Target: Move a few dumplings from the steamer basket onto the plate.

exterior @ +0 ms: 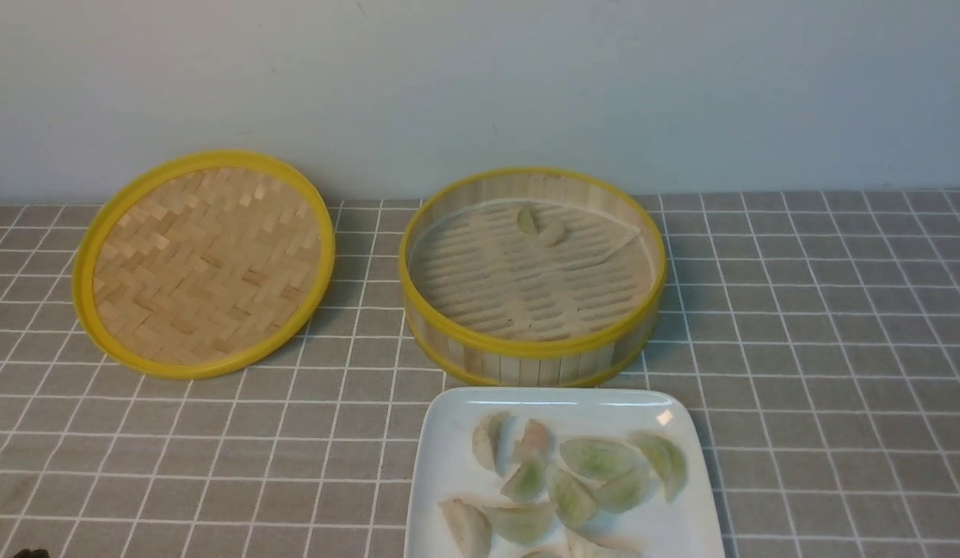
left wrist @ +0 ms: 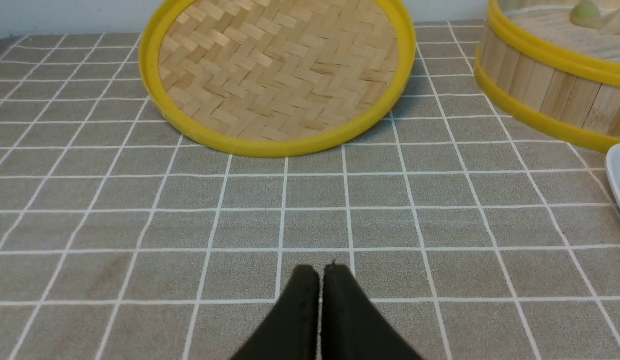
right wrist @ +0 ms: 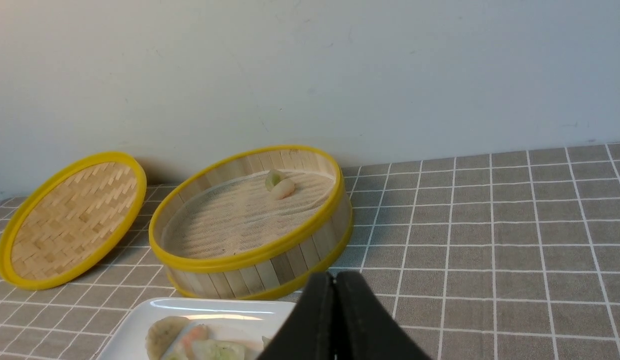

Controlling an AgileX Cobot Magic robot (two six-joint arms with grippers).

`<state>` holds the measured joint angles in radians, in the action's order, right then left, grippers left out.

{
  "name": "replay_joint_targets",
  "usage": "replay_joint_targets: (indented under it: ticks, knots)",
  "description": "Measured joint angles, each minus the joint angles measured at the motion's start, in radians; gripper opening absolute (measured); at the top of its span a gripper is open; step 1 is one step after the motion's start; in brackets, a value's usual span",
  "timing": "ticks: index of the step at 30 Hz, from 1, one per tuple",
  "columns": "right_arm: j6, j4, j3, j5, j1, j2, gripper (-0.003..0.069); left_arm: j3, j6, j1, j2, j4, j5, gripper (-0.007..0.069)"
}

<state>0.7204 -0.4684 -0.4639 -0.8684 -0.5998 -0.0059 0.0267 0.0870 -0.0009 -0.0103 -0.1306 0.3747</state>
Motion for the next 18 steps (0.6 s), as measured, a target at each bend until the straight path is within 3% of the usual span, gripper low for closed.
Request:
replay_joint_targets:
  ticks: [18]
  knots:
    - [0.000, 0.000, 0.000, 0.000, 0.000, 0.000, -0.0015, 0.000, -0.011, 0.001, 0.000, 0.000, 0.000, -0.0005]
